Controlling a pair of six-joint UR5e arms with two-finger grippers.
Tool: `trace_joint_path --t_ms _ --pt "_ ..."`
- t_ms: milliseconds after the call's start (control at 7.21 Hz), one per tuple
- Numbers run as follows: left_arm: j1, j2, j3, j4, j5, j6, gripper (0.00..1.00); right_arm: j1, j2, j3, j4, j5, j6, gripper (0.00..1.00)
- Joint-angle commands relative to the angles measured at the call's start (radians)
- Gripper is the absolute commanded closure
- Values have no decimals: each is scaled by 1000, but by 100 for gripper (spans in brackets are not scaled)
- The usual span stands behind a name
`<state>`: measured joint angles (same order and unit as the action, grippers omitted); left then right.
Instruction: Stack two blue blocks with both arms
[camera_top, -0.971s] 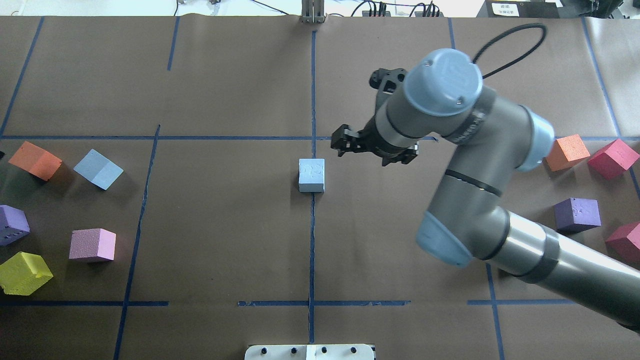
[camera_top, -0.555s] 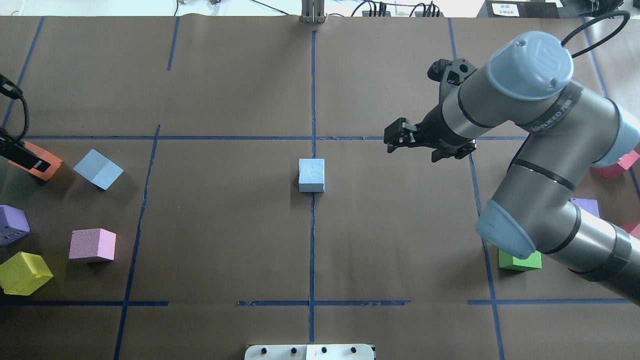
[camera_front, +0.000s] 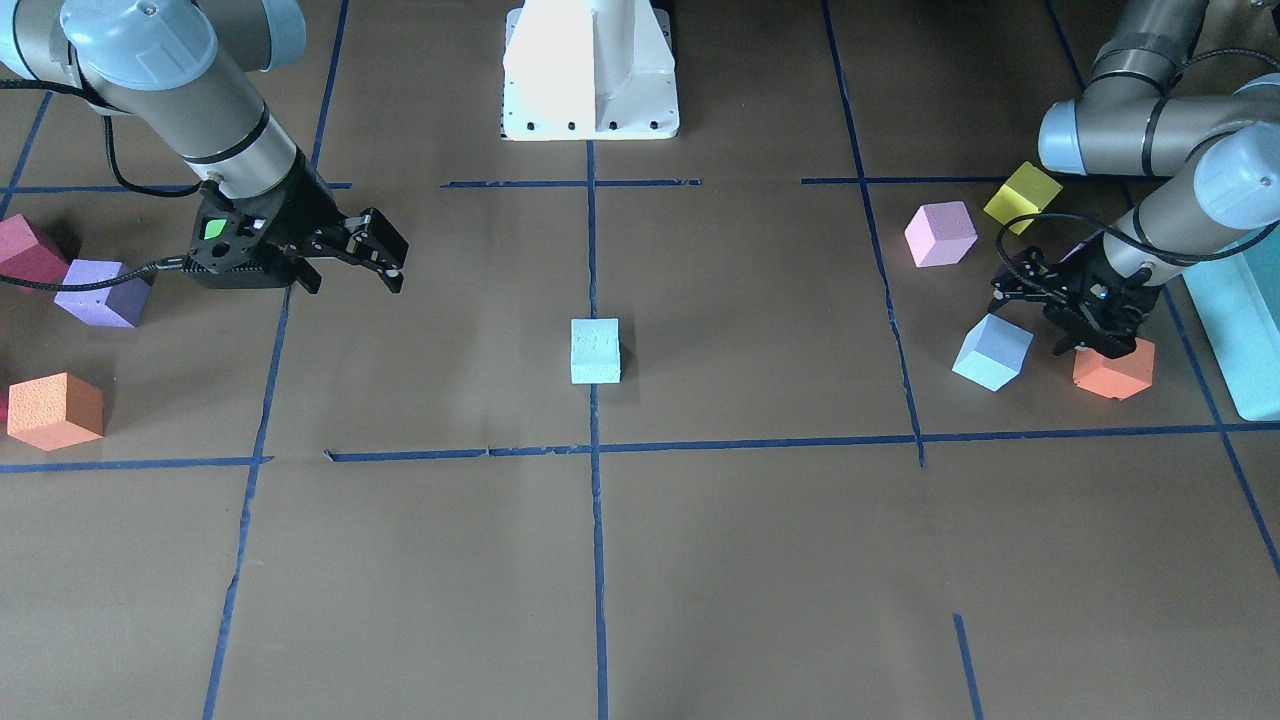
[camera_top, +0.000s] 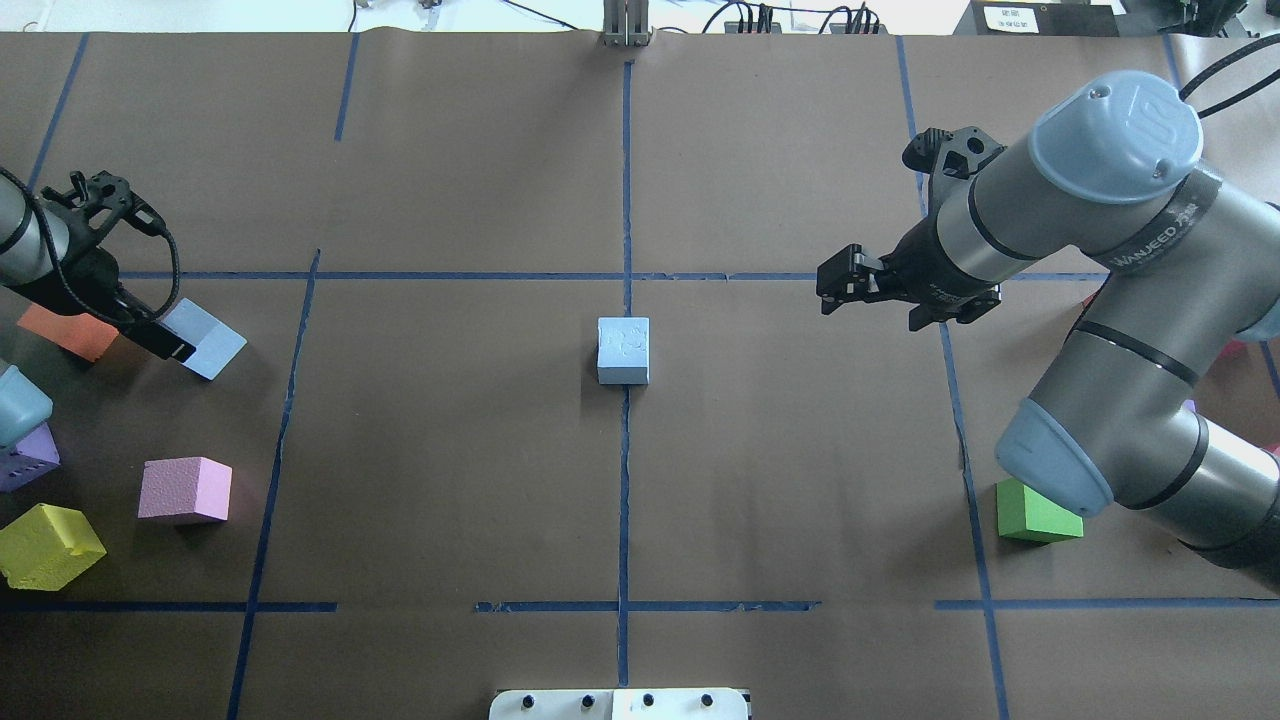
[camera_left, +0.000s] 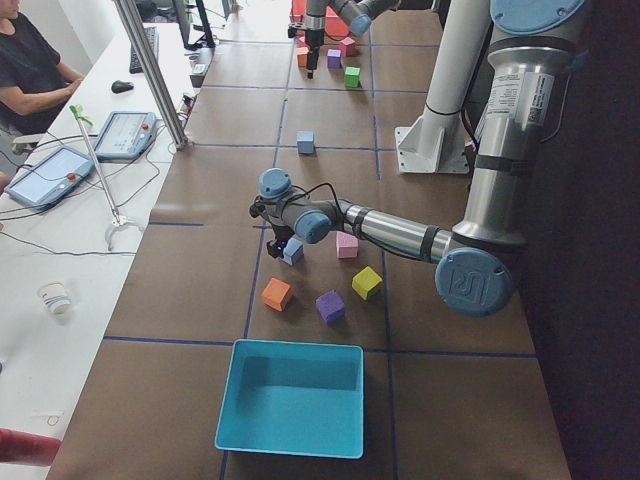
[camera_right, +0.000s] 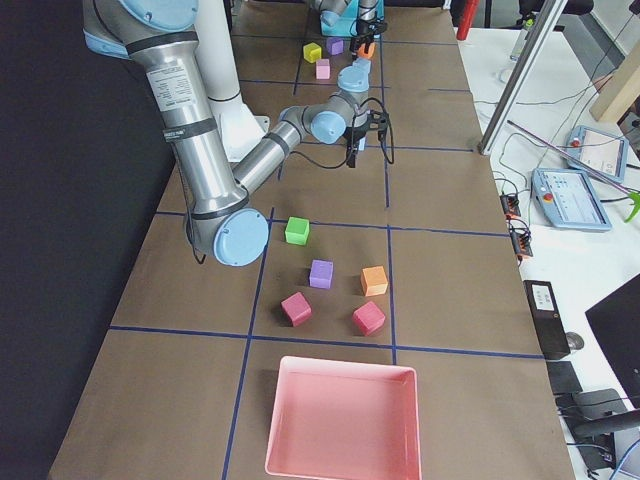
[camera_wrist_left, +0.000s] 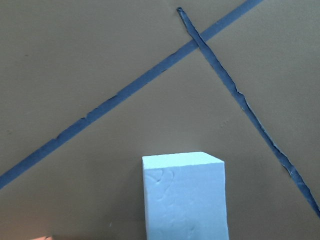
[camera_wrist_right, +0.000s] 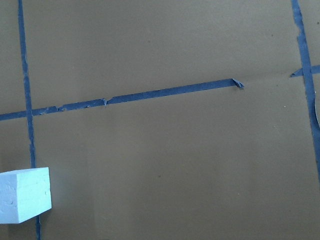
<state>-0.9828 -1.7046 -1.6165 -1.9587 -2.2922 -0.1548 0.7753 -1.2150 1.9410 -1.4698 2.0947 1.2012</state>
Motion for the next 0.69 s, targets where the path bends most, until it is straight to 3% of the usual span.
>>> trace_joint_path --t_ms 0,555 --pt "36 -32 20 0 8 -55 0 1 -4 1 0 1 0 0" --pt "64 -47 59 0 75 -71 0 1 -21 1 2 1 0 0"
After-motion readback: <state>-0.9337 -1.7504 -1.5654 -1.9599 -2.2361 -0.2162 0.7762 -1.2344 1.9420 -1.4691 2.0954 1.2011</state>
